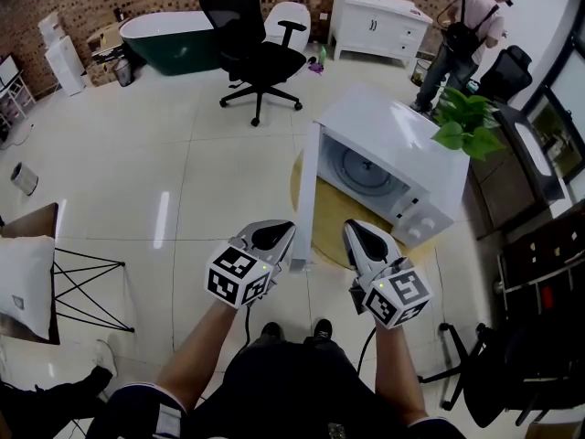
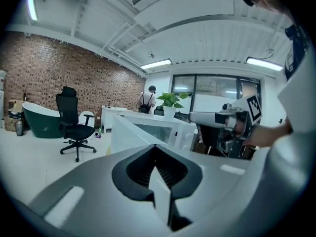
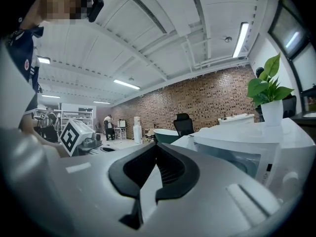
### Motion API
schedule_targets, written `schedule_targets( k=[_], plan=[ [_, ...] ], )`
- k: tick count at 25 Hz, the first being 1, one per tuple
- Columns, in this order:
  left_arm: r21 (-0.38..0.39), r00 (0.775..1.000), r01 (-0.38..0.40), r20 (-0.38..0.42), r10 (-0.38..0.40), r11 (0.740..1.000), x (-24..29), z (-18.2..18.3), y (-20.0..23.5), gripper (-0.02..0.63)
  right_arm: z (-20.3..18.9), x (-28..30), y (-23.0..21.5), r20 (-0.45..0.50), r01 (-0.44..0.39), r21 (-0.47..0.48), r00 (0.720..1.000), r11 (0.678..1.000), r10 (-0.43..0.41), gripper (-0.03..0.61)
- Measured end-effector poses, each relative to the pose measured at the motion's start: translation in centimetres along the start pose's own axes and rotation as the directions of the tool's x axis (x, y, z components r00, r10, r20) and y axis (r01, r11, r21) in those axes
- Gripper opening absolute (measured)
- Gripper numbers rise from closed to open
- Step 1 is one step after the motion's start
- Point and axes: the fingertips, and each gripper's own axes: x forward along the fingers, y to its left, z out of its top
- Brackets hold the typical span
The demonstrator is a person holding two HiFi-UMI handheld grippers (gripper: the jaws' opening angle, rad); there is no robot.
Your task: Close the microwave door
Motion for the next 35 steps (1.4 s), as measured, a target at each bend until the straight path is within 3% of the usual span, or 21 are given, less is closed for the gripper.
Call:
schedule_targets(
  k=[7, 16, 35],
  plan=[
    [0.012, 0.999, 0.03, -0.013, -0.03, 0.999, 1.7, 0.3, -1.5, 0.012, -0.3, -1.1, -1.2, -0.001, 0.023, 0.014, 1.0, 1.0, -0.023, 0.002],
    [0.041, 0.994, 0.11, -0.026, -0.109, 0.993, 5.5, 1.2, -4.7, 0.012, -0.1, -4.2, -4.2, 0.013, 0.113, 0.021, 0.994, 0.993, -0.113, 0.002],
    [0.13, 0.975, 0.218, -0.074, -0.21, 0.967, 14.9, 2.6, -9.3, 0.012, -0.7, -11.6, -9.7, 0.032, 0.309, 0.059, 0.95, 0.949, -0.312, 0.002]
  ],
)
